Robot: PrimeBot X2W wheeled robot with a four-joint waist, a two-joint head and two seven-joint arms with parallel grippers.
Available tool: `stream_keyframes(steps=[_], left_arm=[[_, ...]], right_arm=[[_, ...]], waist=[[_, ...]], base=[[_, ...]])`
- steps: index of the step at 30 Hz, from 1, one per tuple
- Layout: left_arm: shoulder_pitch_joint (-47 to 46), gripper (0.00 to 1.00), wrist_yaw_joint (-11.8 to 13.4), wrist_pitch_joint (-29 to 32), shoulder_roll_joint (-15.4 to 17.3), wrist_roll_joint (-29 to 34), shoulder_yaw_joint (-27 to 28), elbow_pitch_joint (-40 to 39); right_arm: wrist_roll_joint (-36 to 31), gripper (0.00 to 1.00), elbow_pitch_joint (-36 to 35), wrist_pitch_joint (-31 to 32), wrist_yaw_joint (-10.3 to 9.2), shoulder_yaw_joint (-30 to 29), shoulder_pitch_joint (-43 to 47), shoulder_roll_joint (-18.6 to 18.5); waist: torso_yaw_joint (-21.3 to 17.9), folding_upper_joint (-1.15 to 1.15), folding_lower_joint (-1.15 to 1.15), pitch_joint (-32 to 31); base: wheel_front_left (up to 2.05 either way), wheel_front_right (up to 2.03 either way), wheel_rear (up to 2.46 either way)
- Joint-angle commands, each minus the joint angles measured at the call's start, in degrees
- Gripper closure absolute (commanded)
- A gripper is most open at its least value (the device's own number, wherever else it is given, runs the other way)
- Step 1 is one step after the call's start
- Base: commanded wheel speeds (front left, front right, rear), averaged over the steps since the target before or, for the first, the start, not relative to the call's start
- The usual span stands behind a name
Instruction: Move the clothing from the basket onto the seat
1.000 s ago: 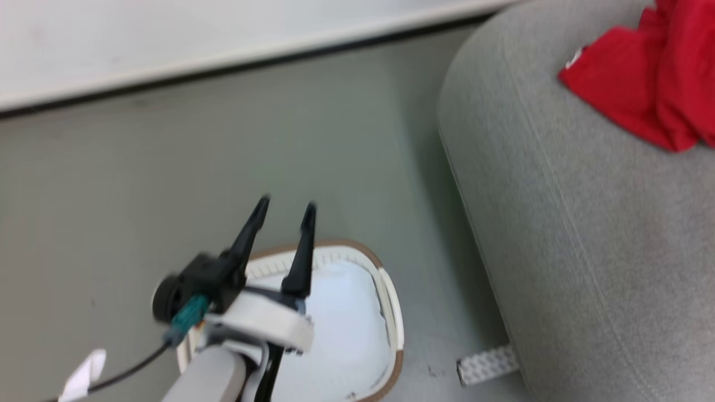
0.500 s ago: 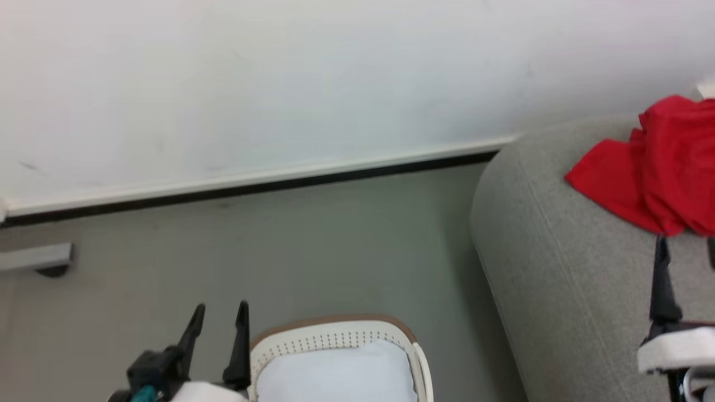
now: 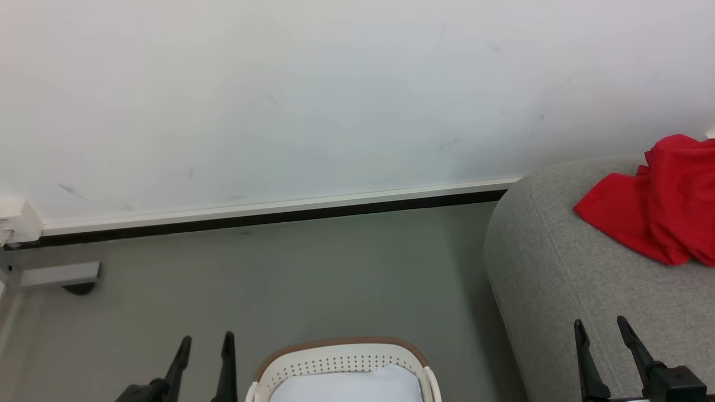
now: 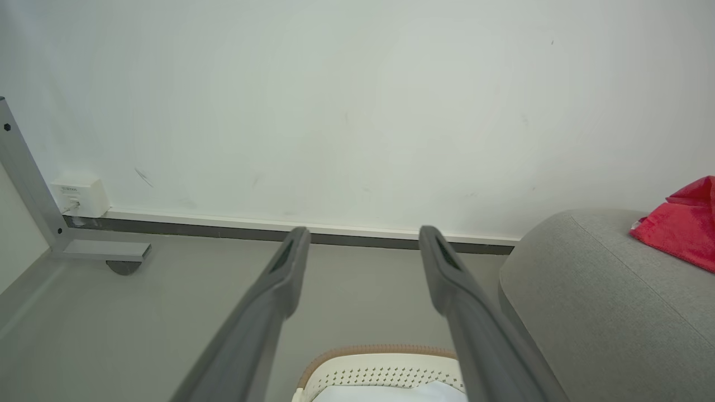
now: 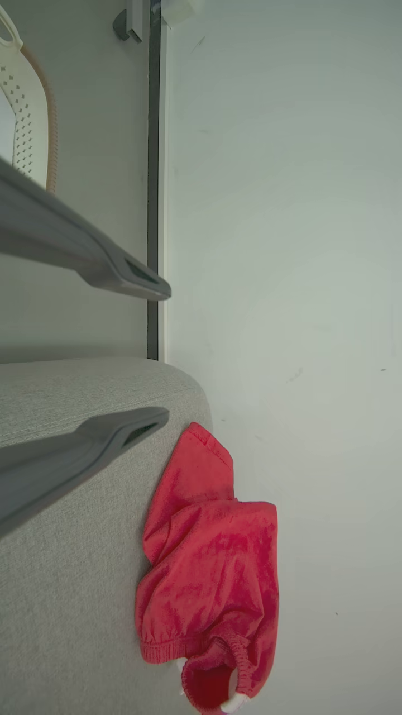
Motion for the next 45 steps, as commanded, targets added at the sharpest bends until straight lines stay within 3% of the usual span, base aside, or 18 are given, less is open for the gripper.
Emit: stream_keyframes(steps=[1, 17, 18, 21, 45], left_arm=[[0.6, 0.0, -0.7, 0.0, -0.4, 1.0, 0.9, 0.4], [-0.1, 0.0, -4.1, 0.0, -2.6, 3.1, 3.1, 3.8], [0.0, 1.0, -4.1, 0.0, -2.7, 3.1, 2.9, 3.7], [0.4, 1.0, -4.1, 0.1, -3.1, 3.1, 2.6, 5.2], [-2.2, 1.0, -6.1, 6.4, -3.0, -20.1, 5.8, 4.6]], right_arm=[[0.8, 0.0, 0.1, 0.0, -0.15, 0.5, 0.8, -0.1], [1.0, 0.0, -0.2, 0.0, -0.14, 2.7, -0.7, -0.1], [1.0, 1.0, 0.1, 0.0, 0.0, 2.6, -0.4, 0.1], [1.1, 1.0, 1.3, 0.1, 0.0, 2.6, 0.5, 0.3], [26.2, 1.0, -0.8, 6.4, -0.03, 0.5, -0.5, 0.2]], waist=[[0.1, 0.0, 0.01, 0.0], [1.2, 0.0, 0.01, -0.7], [1.2, 0.0, 0.01, -0.7], [1.2, 0.0, 0.01, -0.7], [1.5, 0.0, 0.01, -0.5]], base=[[0.0, 0.0, 0.0], [0.0, 0.0, 0.0], [0.0, 0.0, 0.0], [0.0, 0.0, 0.0], [0.0, 0.0, 0.0]])
